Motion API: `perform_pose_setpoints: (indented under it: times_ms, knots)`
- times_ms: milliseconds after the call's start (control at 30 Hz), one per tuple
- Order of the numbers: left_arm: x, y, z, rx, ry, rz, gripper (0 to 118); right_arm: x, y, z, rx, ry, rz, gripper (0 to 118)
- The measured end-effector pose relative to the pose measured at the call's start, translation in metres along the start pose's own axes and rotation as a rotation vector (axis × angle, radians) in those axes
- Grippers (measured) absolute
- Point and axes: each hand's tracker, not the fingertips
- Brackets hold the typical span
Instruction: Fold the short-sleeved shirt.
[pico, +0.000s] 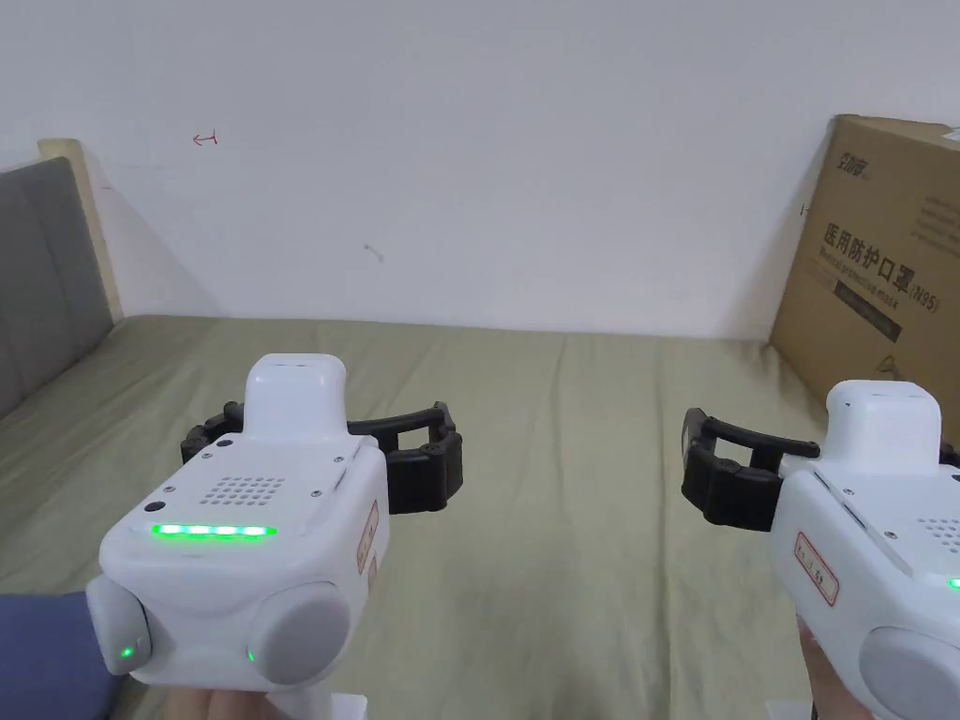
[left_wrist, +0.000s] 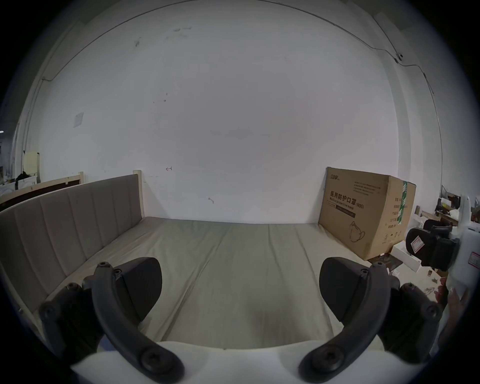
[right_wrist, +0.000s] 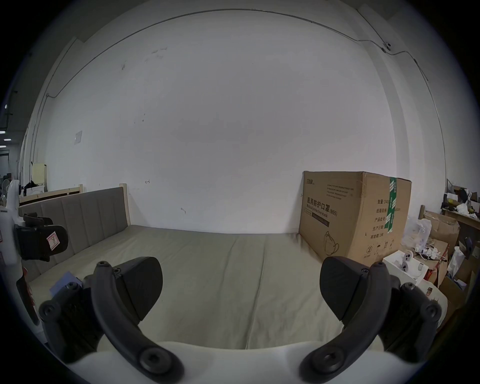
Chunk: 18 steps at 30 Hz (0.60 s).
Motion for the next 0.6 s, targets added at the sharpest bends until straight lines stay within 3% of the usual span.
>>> perform_pose_setpoints:
  times_ms: [600]
  knots:
    - [0.009,-0.011,-0.002,-0.026,0.01,-0.012,118,0.001,-0.004,-0.001,-0.022,-0.003,0.007,118]
